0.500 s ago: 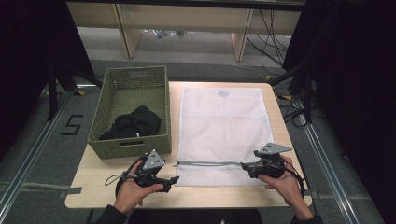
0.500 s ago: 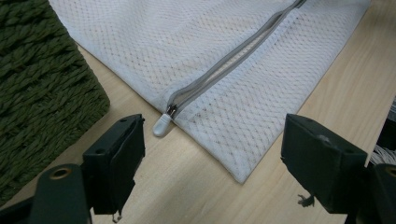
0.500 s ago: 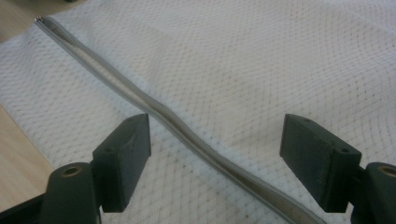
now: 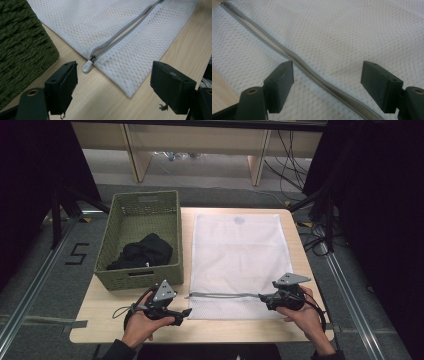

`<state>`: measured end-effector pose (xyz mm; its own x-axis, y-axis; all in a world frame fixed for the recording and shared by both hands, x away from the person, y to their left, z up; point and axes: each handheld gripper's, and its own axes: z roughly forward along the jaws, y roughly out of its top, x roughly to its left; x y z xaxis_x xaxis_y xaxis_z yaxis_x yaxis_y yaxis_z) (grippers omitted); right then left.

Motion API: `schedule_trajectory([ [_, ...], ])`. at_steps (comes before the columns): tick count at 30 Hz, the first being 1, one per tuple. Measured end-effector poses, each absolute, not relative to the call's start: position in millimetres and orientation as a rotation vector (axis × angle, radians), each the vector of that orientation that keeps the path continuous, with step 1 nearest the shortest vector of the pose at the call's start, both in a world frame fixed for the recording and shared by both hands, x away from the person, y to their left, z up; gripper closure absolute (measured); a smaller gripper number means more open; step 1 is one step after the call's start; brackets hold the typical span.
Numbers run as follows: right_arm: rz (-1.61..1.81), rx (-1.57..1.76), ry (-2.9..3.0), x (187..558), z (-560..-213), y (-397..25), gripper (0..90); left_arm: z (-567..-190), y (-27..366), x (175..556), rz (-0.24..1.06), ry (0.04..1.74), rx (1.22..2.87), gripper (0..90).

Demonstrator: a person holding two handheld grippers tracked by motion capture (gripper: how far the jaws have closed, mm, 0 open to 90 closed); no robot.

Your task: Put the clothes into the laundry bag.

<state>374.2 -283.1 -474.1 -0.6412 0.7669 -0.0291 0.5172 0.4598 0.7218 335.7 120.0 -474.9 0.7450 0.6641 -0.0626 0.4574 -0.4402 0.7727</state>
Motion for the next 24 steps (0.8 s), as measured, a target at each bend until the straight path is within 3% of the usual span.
schedule_trajectory([
  [15,0.989,1.120,2.352,384.1,-473.9,-275.8,31.9,-475.8,118.8,337.1,0.319,0.845,2.117,21.5],
  [24,0.944,1.090,2.381,399.4,-478.4,-249.6,31.6,-476.9,119.2,338.6,0.314,0.847,2.118,21.6],
])
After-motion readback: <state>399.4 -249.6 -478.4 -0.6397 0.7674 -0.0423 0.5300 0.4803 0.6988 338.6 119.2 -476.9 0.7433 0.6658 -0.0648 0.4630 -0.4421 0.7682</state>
